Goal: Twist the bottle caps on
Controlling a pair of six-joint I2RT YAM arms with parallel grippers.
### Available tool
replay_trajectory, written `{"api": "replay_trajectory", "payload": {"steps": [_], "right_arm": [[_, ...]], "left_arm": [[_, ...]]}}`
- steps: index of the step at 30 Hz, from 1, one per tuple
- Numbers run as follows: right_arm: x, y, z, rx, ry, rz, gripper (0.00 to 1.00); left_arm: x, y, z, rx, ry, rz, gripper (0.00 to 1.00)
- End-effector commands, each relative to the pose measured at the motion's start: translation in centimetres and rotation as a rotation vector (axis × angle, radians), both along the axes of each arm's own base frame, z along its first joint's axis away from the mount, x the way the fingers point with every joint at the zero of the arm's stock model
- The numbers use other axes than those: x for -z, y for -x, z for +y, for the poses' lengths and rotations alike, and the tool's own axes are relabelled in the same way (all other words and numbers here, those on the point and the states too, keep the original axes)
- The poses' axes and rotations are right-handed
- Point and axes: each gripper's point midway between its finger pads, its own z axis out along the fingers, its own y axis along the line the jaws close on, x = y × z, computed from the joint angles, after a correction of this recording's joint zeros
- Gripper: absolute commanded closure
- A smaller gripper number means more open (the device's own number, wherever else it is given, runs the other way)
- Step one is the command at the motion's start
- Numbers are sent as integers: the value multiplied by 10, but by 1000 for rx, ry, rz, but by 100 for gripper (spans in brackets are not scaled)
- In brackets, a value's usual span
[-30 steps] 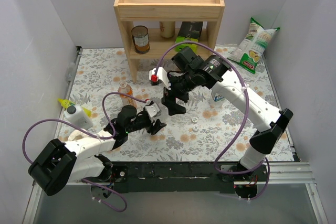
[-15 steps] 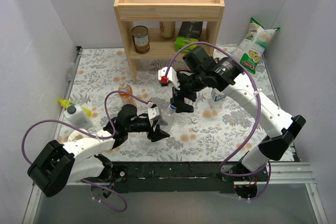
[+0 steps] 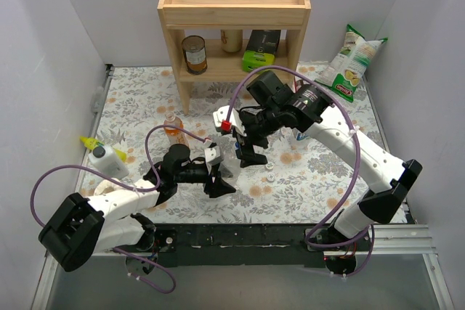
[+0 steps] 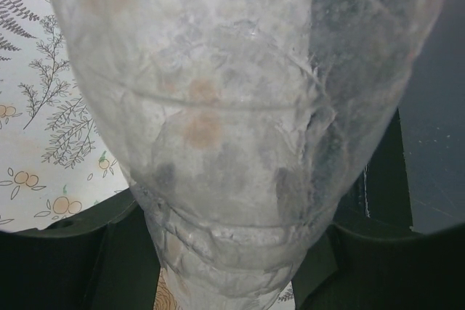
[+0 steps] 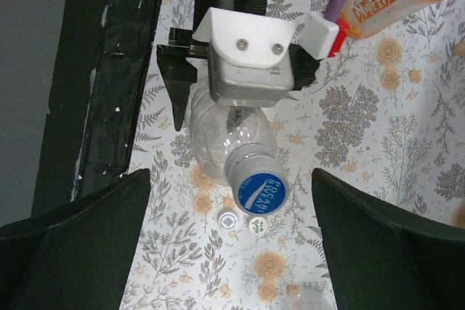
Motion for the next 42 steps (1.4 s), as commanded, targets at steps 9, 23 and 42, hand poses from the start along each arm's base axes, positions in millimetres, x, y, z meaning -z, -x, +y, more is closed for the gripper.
{"api": "replay_trajectory", "payload": {"steps": [9,23,42], "right_arm": [[3,19,-9,-58,8,-48,2],[9,3,-1,24,23,-64,2],[3,-14,1,69,47,-131,2]], "left_arm": [[-26,-18,-6,-42,71,2,100],[-21,-16,-4,-10,48,-40,100],[-14,-17,0,-22,31,-61,100]]}}
